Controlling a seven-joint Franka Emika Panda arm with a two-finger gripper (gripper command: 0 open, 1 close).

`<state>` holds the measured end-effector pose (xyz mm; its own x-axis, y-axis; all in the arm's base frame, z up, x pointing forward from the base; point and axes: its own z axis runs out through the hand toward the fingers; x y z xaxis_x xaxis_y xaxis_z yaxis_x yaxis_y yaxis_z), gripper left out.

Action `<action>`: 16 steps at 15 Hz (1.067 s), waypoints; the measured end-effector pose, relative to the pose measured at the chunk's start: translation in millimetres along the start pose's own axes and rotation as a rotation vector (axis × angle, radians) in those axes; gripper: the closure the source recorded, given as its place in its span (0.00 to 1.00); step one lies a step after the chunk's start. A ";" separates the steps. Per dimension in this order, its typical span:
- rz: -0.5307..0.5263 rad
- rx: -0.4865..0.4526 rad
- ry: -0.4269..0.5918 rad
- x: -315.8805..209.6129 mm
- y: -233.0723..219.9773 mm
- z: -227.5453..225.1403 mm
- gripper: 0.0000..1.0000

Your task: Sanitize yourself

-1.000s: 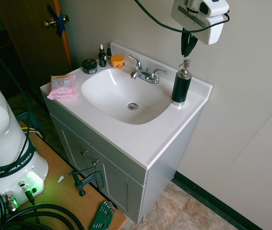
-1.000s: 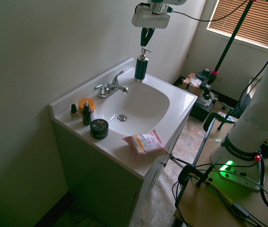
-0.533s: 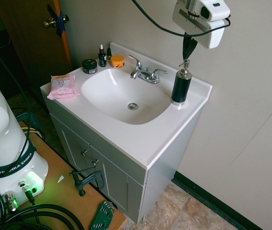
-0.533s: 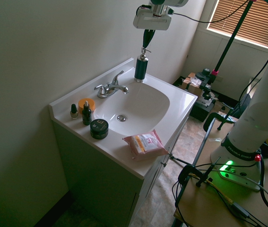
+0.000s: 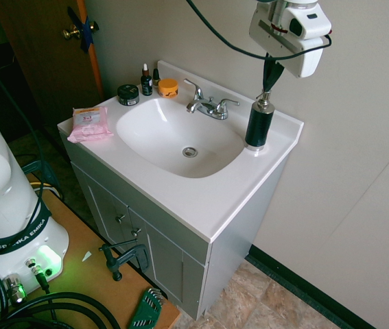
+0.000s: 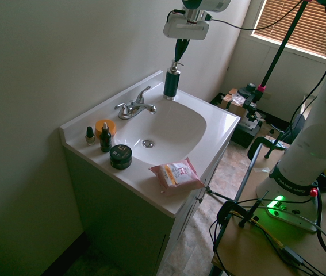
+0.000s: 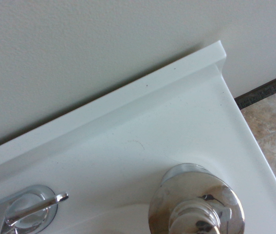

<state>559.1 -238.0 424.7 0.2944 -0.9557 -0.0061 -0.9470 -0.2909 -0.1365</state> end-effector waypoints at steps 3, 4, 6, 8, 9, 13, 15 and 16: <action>-0.006 0.006 0.000 -1.8 -2.7 -0.2 1.00; -0.014 0.014 -0.002 -4.1 -6.0 -1.7 1.00; -0.038 0.031 -0.001 -13.7 -16.1 -8.6 0.00; -0.071 0.041 -0.002 -28.7 -25.1 -14.3 0.00; -0.091 0.043 -0.003 -38.5 -27.5 -17.2 0.00; -0.199 -0.017 0.006 -81.7 -16.4 -5.4 0.00; -0.240 -0.041 0.020 -97.7 -6.7 1.8 0.00; -0.256 -0.048 0.024 -104.8 -1.8 4.8 0.00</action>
<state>530.6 -137.1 420.8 0.5222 -0.8515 0.0466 -0.8475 -0.5243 -0.0833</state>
